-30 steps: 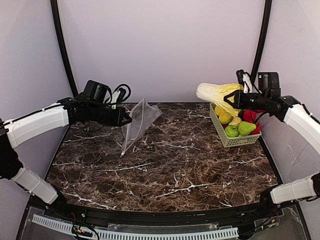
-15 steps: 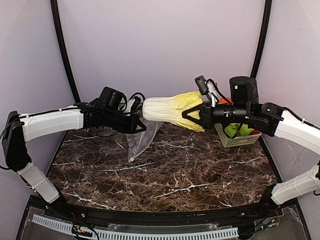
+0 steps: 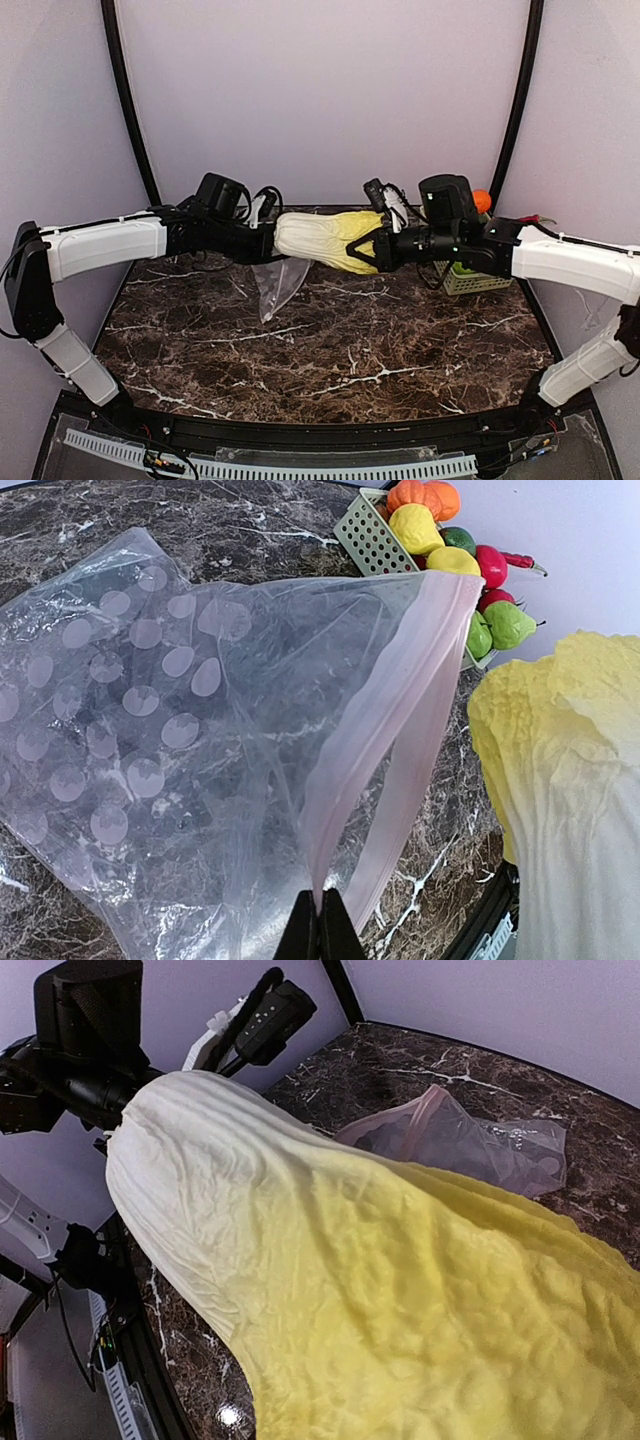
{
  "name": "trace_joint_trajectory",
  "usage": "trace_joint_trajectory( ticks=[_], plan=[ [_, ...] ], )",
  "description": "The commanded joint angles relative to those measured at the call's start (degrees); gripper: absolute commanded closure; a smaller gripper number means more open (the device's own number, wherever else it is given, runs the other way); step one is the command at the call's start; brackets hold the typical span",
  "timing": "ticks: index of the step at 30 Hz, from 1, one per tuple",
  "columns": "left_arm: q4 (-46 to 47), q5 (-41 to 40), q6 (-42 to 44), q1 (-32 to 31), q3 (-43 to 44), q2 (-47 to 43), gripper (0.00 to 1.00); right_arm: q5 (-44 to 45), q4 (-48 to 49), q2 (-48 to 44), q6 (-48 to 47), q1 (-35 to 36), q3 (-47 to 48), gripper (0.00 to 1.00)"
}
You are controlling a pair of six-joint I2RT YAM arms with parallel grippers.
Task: Place the food in the zip-top bag and seal the zipper
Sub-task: Place the fake vegetable in the zipper food storage bag.
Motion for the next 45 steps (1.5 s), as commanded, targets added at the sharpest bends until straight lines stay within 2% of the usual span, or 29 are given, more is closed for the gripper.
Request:
trace_joint_trajectory(
  ticks=[1,20,29,33,41,45],
  plan=[
    [4.0,2.9,-0.8,-1.3,-1.2,-3.3,0.99,4.5,2.9,2.5,1.6,0.5,-0.8,1.0],
    [5.2,2.4,-1.4,-1.2,-2.5,-6.4,0.99,22.2,-5.6,5.9,7.0,0.4,0.5,1.0],
    [6.3,3.3,-2.0,-1.2,-3.3,-7.0,0.99,25.6,-8.2,7.2,8.5,0.4,2.4,1.0],
    [7.9,5.3,-2.9,-1.2,-3.5,-5.7,0.99,22.4,-6.6,7.2,7.9,0.5,3.3,1.0],
    [11.1,7.2,-4.5,-2.0,-2.3,-2.8,0.99,8.2,2.1,4.4,2.8,3.6,2.9,1.0],
    [10.9,7.4,-4.4,-3.0,-0.7,-1.1,0.99,7.3,3.2,4.2,-1.1,6.9,4.1,1.0]
  ],
)
